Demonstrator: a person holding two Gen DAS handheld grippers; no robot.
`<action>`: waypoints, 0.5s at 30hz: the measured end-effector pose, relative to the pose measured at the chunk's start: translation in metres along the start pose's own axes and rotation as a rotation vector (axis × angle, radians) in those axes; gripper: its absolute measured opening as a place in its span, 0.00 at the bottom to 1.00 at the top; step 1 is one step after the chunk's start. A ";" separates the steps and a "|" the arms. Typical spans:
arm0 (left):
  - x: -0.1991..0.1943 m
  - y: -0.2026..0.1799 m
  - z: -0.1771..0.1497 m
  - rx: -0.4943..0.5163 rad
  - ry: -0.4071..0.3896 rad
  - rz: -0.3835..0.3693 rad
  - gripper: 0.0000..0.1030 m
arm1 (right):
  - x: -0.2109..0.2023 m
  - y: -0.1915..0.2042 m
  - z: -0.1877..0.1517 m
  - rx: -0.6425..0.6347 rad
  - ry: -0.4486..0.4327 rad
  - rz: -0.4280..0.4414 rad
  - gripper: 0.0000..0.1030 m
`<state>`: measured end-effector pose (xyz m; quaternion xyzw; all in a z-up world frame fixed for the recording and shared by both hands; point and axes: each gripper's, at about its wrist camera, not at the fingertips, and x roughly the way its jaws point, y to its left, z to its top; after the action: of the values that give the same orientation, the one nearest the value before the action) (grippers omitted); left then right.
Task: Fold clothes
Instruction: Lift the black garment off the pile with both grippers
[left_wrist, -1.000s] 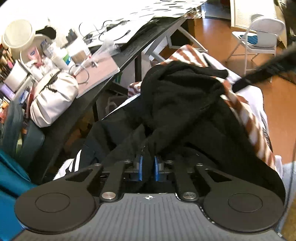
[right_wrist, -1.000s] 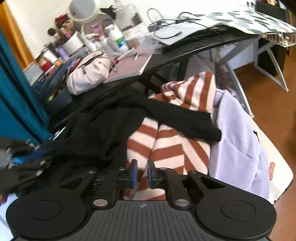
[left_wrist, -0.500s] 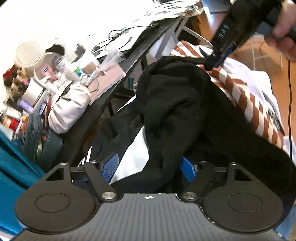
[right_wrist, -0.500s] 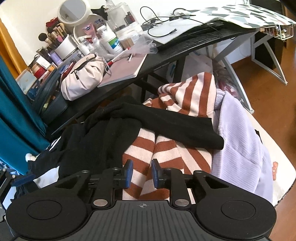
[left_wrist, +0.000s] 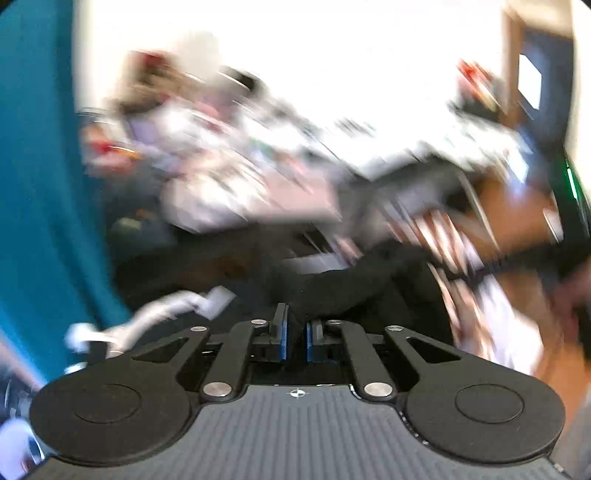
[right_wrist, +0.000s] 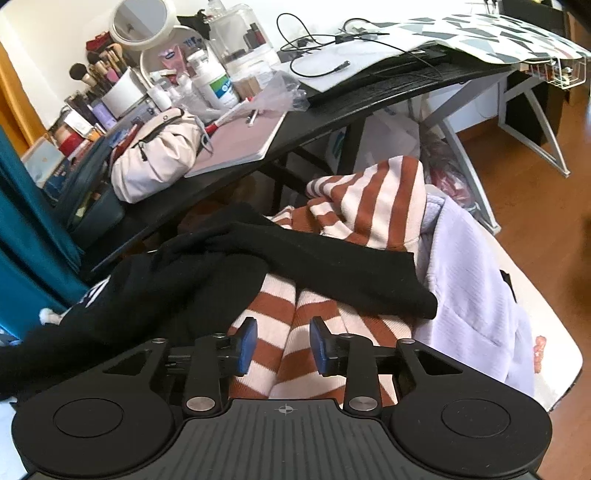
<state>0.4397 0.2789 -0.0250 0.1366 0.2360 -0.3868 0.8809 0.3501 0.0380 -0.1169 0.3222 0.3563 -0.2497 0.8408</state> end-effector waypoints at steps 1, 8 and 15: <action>-0.008 0.006 0.003 -0.051 -0.034 0.037 0.08 | 0.001 0.003 0.001 -0.013 -0.005 -0.012 0.38; -0.030 0.029 0.012 -0.135 -0.096 0.159 0.08 | 0.002 0.052 -0.011 -0.331 -0.112 -0.107 0.66; -0.048 0.022 0.008 -0.100 -0.109 0.192 0.08 | 0.006 0.100 -0.016 -0.570 -0.208 0.018 0.72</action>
<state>0.4300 0.3198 0.0077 0.0934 0.1925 -0.2953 0.9311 0.4116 0.1148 -0.0940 0.0492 0.3210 -0.1637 0.9315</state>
